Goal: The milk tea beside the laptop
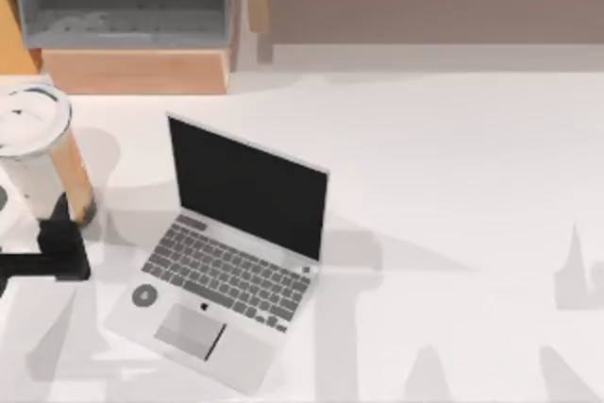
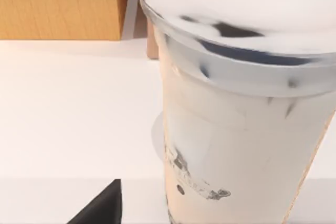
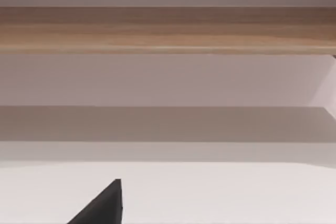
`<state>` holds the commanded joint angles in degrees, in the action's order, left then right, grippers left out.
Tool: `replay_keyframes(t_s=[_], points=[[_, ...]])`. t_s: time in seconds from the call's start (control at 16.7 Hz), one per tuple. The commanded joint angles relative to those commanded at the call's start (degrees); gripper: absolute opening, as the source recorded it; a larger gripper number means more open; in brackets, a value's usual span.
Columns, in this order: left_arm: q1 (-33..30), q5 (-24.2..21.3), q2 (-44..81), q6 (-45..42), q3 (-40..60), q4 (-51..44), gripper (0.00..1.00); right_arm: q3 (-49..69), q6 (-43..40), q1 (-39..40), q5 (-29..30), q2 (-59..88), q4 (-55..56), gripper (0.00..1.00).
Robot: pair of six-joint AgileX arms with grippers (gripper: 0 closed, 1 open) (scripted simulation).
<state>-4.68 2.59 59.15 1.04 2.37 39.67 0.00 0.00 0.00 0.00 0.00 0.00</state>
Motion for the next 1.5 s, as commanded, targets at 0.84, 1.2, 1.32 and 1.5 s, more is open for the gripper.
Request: replay_keyframes(t_s=[0.84, 1.2, 1.32, 1.5], points=[[0.63, -0.99, 30.11, -0.44, 10.36, 19.38, 1.00, 0.00, 0.00, 0.00, 0.00, 0.00, 0.00, 1.00], [0.80, -1.26, 36.46, -0.52, 12.83, 23.64, 1.00, 0.00, 0.00, 0.00, 0.00, 0.00, 0.00, 1.00], [0.80, -1.26, 36.46, -0.52, 12.83, 23.64, 1.00, 0.00, 0.00, 0.00, 0.00, 0.00, 0.00, 1.00], [0.80, -1.26, 36.46, -0.52, 12.83, 23.64, 0.77, 0.00, 0.00, 0.00, 0.00, 0.00, 0.00, 1.00]])
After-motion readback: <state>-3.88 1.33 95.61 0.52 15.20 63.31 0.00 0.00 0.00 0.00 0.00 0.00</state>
